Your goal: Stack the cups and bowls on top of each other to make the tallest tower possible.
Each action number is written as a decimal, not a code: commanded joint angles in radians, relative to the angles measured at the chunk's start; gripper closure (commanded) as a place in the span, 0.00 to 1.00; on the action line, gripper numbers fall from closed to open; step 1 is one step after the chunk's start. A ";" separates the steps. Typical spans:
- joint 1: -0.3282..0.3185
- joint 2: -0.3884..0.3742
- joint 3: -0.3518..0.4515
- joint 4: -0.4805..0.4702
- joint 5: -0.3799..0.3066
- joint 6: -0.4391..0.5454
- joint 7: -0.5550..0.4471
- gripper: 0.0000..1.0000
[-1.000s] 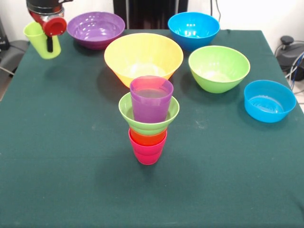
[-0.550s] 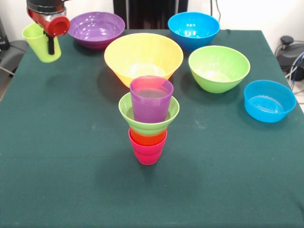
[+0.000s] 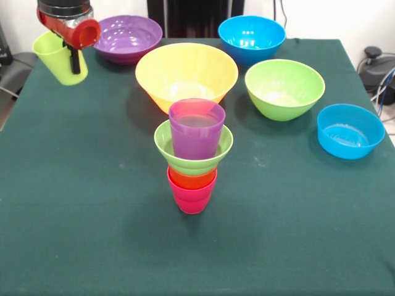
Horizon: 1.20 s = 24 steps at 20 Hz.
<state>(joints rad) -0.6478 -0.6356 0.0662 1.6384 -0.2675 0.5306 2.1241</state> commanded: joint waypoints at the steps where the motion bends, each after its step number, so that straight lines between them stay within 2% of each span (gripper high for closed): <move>1: 0.012 -0.006 0.152 -0.088 -0.085 0.135 -0.289 1.00; 4: 0.017 -0.020 0.169 -0.098 -0.110 0.102 -0.287 1.00; 15: 0.039 -0.052 0.222 -0.186 -0.104 0.306 -0.307 1.00; 24: 0.049 -0.075 0.263 -0.221 -0.114 0.374 -0.308 1.00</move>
<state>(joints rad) -0.6357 -0.7123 0.2215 1.4702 -0.2946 0.7907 2.1241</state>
